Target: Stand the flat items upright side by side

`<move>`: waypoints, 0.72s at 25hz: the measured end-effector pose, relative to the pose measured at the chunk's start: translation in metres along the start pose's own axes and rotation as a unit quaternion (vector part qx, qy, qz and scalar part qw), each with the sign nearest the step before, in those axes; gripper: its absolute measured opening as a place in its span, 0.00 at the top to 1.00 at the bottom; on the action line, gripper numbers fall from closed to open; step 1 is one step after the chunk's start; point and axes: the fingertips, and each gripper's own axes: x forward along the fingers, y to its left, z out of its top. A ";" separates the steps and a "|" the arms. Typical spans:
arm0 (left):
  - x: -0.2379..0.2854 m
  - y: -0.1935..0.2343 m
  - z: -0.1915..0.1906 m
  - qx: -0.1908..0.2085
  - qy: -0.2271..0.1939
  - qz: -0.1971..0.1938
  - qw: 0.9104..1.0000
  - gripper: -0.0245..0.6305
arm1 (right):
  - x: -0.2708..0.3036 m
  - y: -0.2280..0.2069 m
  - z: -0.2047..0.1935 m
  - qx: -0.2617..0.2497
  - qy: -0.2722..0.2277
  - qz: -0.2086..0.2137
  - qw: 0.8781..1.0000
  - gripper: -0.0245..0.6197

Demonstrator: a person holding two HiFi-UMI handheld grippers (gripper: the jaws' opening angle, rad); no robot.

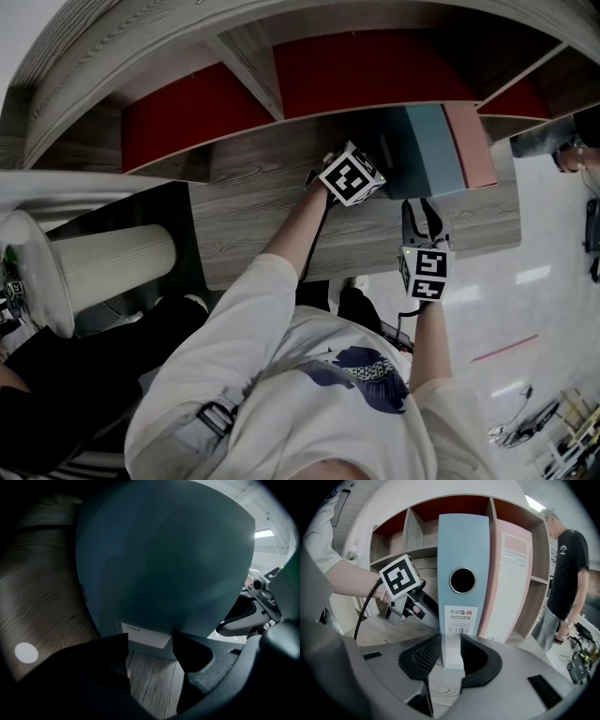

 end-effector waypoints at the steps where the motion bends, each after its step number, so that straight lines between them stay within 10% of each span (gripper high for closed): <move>1: 0.001 0.002 0.000 0.000 0.000 0.001 1.000 0.52 | 0.001 0.000 0.001 0.000 0.000 0.000 1.000 0.77; 18: 0.000 0.007 -0.003 -0.015 -0.001 0.000 1.000 0.52 | -0.009 -0.009 0.003 -0.012 -0.013 -0.013 1.000 0.77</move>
